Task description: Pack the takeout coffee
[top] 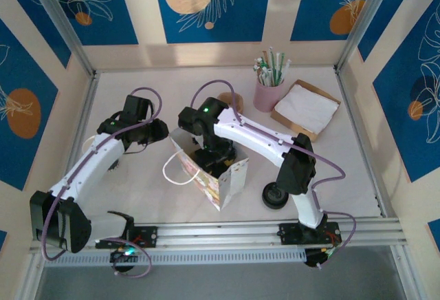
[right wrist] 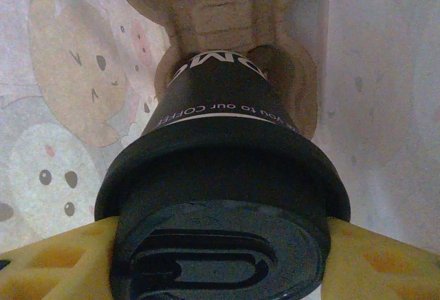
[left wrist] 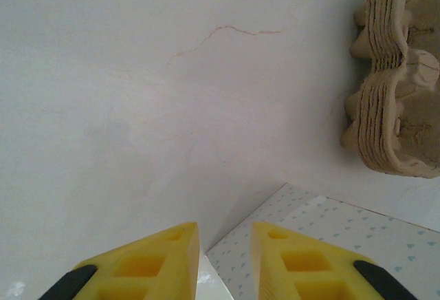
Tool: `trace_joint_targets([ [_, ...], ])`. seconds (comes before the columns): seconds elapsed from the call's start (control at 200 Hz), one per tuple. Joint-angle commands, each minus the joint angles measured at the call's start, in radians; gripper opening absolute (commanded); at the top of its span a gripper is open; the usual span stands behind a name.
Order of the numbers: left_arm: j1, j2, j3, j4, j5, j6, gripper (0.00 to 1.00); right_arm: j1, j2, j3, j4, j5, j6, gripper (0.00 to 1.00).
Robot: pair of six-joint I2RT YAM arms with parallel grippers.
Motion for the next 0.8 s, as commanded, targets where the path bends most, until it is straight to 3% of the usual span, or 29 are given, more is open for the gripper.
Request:
trace_joint_targets([
  [0.0,-0.009,-0.014,-0.01,0.006,0.001,0.021,0.26,0.002,0.007,-0.034,-0.184,0.063,0.008,0.53],
  [0.795,-0.009,-0.003,-0.004,0.011,0.007,0.023,0.26,-0.004,0.028,-0.036,-0.184,0.079,-0.004,0.53],
])
